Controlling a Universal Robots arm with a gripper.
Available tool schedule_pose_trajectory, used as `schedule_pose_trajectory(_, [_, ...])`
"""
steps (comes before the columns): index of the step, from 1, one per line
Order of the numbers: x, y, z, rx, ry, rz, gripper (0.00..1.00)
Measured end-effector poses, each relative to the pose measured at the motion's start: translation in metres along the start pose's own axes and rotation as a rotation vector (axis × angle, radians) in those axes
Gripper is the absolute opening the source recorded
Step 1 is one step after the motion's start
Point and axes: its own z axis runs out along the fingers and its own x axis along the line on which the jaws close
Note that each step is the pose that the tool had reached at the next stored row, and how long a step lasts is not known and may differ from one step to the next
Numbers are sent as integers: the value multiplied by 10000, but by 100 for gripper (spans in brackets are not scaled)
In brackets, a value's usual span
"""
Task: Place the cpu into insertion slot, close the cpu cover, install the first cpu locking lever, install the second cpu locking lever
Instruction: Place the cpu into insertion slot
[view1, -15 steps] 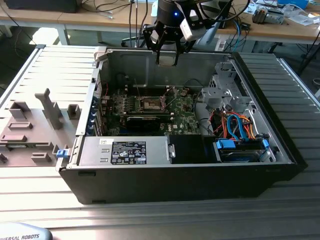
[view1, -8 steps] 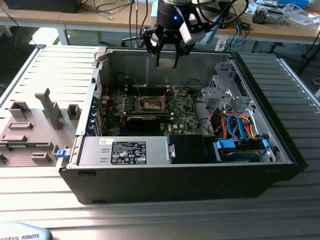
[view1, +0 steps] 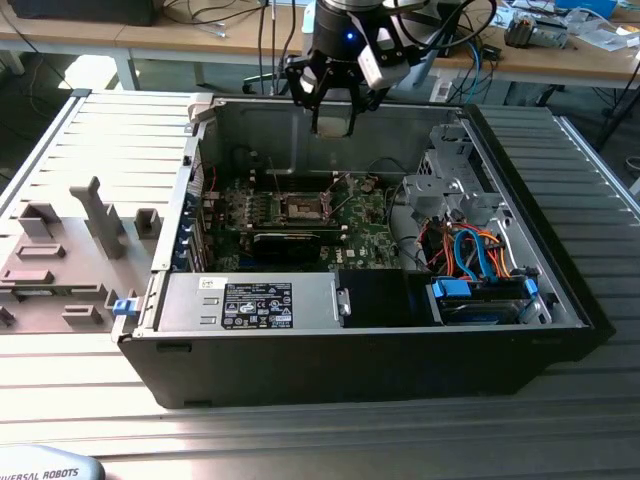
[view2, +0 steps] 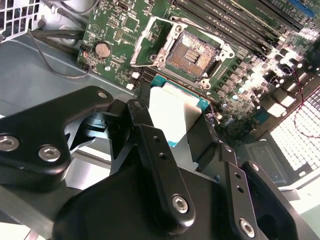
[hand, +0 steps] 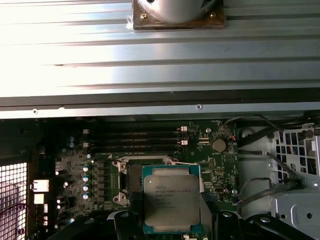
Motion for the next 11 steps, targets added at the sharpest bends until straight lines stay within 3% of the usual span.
schedule_pose_trajectory(5, [64, -1, 3, -1, 2, -38, 54])
schedule_pose_trajectory(8, [69, -2, 3, 1, 4, -40, 54])
schedule_pose_trajectory(11, [74, -6, 47, 56, 2, -38, 54])
